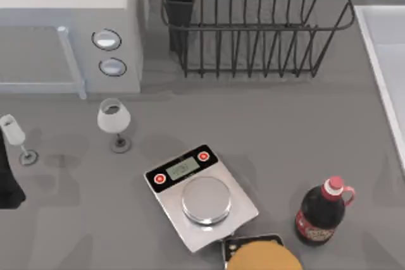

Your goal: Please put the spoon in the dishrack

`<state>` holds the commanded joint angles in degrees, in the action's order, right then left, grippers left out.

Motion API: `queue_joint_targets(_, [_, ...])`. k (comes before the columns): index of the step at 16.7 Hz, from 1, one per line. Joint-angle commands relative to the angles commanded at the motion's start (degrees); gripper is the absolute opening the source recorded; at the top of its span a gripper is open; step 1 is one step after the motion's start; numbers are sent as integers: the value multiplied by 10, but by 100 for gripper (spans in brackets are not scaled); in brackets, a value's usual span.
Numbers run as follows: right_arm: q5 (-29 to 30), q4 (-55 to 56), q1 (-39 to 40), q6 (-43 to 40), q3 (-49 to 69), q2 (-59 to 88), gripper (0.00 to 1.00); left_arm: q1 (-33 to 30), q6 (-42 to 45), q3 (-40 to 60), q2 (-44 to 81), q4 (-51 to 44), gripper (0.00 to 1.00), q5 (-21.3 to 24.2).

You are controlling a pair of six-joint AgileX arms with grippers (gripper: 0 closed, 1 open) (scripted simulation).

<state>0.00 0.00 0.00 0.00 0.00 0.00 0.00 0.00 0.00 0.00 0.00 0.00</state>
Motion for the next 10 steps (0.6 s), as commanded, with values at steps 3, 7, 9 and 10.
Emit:
queue_joint_targets(3, [0,-7,-4,-4,7,7,100,0,0,0,0,0,100,0])
queue_joint_targets(7, [0,-81,-50,-48,79,93,100,0,0,0,0,0,100,0])
queue_joint_targets(9, [-1,-141,-86,-82,134,173,100,0,0,0,0,0,100,0])
queue_joint_targets(10, [-2,-176,-106,-101,164,222,100,0,0,0,0,0,100,0])
